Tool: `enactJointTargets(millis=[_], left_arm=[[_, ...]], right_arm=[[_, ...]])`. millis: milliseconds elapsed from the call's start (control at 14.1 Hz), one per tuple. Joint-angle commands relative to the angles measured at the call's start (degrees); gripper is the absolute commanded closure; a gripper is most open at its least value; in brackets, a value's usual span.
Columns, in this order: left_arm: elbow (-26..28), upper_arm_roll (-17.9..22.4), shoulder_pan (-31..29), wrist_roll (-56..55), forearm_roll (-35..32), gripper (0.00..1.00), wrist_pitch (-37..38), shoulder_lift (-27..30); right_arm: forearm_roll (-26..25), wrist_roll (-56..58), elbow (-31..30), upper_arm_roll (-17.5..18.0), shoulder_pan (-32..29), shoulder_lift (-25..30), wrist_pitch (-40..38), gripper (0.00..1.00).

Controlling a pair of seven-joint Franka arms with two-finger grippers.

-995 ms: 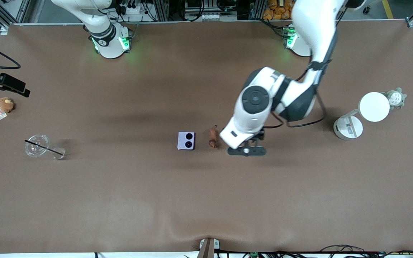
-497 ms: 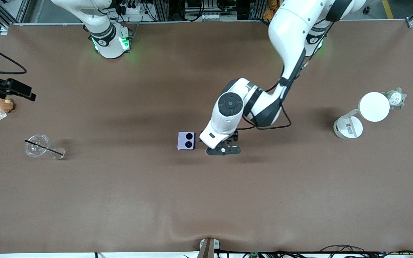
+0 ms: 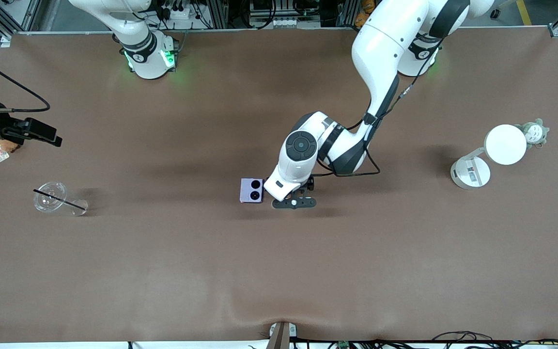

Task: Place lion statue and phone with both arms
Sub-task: 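Grasp the lion with the left gripper while the right gripper reaches the phone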

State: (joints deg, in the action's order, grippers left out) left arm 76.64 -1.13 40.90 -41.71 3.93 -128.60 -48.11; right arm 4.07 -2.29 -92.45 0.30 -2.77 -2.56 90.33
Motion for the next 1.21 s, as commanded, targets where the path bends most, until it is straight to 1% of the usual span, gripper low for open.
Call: enactJointTargets(millis=[0,71,142,213,284,355,426,497,568,639,781,852,1066,1137], left_arm=[[0.0,0.61,1.28,-0.83,0.82,0.04,-0.16,-0.41],[0.0,0.61,1.2,-0.74,0.73,0.11,-0.25,-0.84],[0.0,0.61,1.46,-0.65,0.55,0.2,-0.25,-1.54],[0.0,0.61,1.46,-0.65,0.47,0.23,-0.25,-1.9],[0.0,0.61,1.46,-0.57,0.2,0.3,-0.25,-2.25],[-0.09,0.61,1.46,-0.22,0.11,0.31,-0.25,-2.25],[0.0,0.61,1.46,0.14,0.11,0.36,-0.17,-2.25],[0.0,0.61,1.46,0.31,0.03,0.6,-0.16,-2.17],[0.0,0.61,1.46,-0.12,0.11,0.93,-0.16,-2.08],[0.0,0.69,1.29,0.14,0.03,1.0,0.27,-1.47],[-0.26,0.78,0.5,0.05,0.37,1.0,2.37,0.37],[-0.18,0.87,-0.37,0.23,0.12,1.0,4.56,2.3],[0.17,0.96,-3.62,1.19,-0.06,1.0,12.63,7.4],[1.57,0.96,-5.29,2.24,-0.15,1.0,16.5,9.76]], right_arm=[[0.76,0.45,-1.41,-0.12,0.74,0.01,1.77,0.0],[0.76,0.45,-1.41,-0.12,1.44,-0.08,1.95,0.0],[0.59,-0.42,-1.24,-0.12,3.89,-0.17,2.04,0.0],[-0.28,-1.21,-1.06,-0.12,6.87,-0.34,2.13,0.0],[-0.2,-4.27,-1.06,-0.12,8.9,-0.95,2.57,0.0],[-0.12,-8.04,-1.06,-0.04,10.75,-2.0,3.35,0.0],[0.06,-10.69,-1.06,-0.04,12.68,-2.8,4.06,0.0],[0.58,-11.76,-0.97,-0.04,13.66,-3.93,5.02,0.0],[0.76,-12.38,-0.97,-0.04,14.54,-4.82,5.81,0.0],[0.76,-13.78,-0.97,-0.04,15.42,-5.78,6.69,0.0],[0.76,-19.03,-0.97,-0.04,17.87,-7.28,8.54,0.0],[0.76,-21.76,-0.89,0.05,18.84,-8.16,9.85,0.0],[0.85,-25.03,-0.01,0.05,21.66,-11.67,12.58,0.0],[0.85,-25.91,1.04,0.05,22.62,-13.51,13.2,0.0]])
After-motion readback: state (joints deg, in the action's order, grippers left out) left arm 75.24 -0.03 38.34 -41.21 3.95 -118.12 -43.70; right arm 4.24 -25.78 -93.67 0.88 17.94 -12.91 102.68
